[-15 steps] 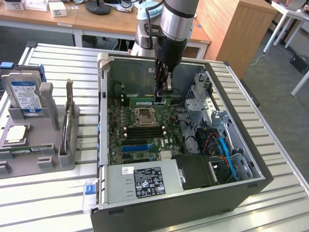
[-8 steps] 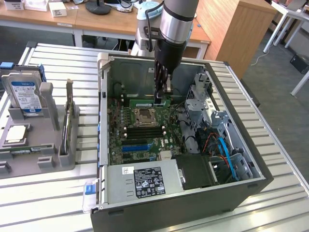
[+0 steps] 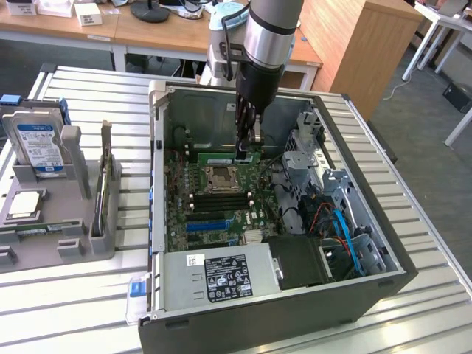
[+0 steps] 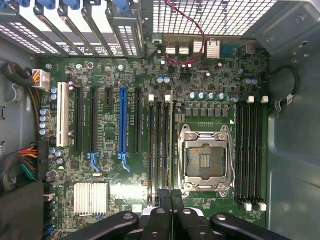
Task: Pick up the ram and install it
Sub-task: 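Insert the ram into the slot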
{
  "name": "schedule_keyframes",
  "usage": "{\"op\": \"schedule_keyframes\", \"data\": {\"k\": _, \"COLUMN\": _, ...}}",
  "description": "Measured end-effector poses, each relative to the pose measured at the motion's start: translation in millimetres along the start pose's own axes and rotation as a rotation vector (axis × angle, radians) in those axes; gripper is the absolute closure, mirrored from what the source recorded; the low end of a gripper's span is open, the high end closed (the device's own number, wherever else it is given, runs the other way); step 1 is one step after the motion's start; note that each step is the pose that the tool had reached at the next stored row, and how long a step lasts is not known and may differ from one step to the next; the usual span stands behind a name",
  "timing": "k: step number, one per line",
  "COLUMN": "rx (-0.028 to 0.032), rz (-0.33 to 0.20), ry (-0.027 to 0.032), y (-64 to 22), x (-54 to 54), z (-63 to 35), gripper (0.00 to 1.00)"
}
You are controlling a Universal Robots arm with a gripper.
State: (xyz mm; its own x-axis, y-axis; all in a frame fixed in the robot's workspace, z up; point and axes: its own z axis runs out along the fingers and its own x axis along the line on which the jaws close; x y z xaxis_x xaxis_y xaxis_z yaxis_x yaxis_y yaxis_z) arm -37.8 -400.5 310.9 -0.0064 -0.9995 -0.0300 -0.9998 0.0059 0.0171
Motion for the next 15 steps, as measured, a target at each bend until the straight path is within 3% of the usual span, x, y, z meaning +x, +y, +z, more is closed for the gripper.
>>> {"op": "schedule_keyframes", "data": {"k": 15, "rx": 0.0000, "rz": 0.000, "ry": 0.0000, "y": -0.3, "x": 0.5, "z": 15.4, "gripper": 0.88}}
